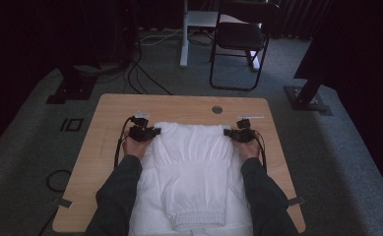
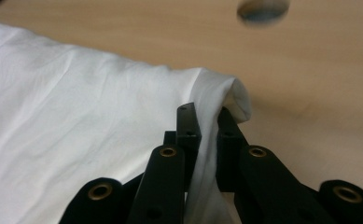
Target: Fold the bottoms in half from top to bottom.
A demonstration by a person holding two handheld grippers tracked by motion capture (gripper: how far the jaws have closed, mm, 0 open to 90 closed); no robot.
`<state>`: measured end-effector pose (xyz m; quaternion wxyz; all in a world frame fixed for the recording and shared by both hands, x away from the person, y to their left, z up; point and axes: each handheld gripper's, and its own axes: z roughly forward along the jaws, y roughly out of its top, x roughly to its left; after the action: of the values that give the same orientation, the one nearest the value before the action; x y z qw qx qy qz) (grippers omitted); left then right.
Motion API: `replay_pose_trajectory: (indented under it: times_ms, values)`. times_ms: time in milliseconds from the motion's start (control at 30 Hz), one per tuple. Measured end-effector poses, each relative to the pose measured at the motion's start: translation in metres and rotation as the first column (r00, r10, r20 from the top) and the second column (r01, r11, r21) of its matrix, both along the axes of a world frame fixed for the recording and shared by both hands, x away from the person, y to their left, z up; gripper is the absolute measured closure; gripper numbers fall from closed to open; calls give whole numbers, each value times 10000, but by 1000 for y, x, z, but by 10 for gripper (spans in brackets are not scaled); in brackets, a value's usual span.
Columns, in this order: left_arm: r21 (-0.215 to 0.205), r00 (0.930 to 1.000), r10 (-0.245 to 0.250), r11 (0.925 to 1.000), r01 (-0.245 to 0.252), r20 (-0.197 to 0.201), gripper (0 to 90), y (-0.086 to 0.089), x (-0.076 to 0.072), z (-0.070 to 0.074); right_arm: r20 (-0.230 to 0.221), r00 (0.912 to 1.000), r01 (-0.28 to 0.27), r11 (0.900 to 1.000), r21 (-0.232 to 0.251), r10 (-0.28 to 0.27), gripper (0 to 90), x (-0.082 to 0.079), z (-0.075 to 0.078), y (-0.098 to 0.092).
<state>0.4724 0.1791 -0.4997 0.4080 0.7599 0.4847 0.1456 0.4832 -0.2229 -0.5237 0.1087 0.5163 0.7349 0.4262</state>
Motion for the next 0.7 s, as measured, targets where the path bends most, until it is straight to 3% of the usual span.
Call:
replay_pose_trajectory:
  times_ms: [67,167,233,400,500,567,600,700]
  values:
    - [-157,9990,-67,9998,74,441,763,-1,0,18,469,9989,-66,10000,68,63,838,-1,16,-3]
    - [-355,9931,-97,9993,140,1171,763,-1,0,43,1296,9915,33,9963,861,-145,838,-4,42,-11]
    - [-316,9875,-162,9993,214,1566,762,0,-2,55,1673,9858,-83,9938,1105,-103,837,-6,55,-15]
    - [-383,9850,-373,9983,444,1684,760,5,-14,57,1919,9804,-570,9966,595,446,835,-15,64,-12]
    - [-806,9830,-537,9944,687,1755,759,13,-28,55,2039,9760,-892,9945,545,763,834,-28,64,-13]
    - [-1251,9812,-711,9876,944,1793,758,20,-41,54,2195,9703,-1164,9917,537,1020,833,-41,66,-14]
    - [-1251,9812,-711,9876,944,1793,758,20,-41,54,2195,9703,-1164,9917,537,1020,833,-41,66,-14]
    - [-1518,9744,-1209,9768,1507,1893,757,29,-70,54,2597,9519,-1799,9827,446,1625,830,-74,69,-20]
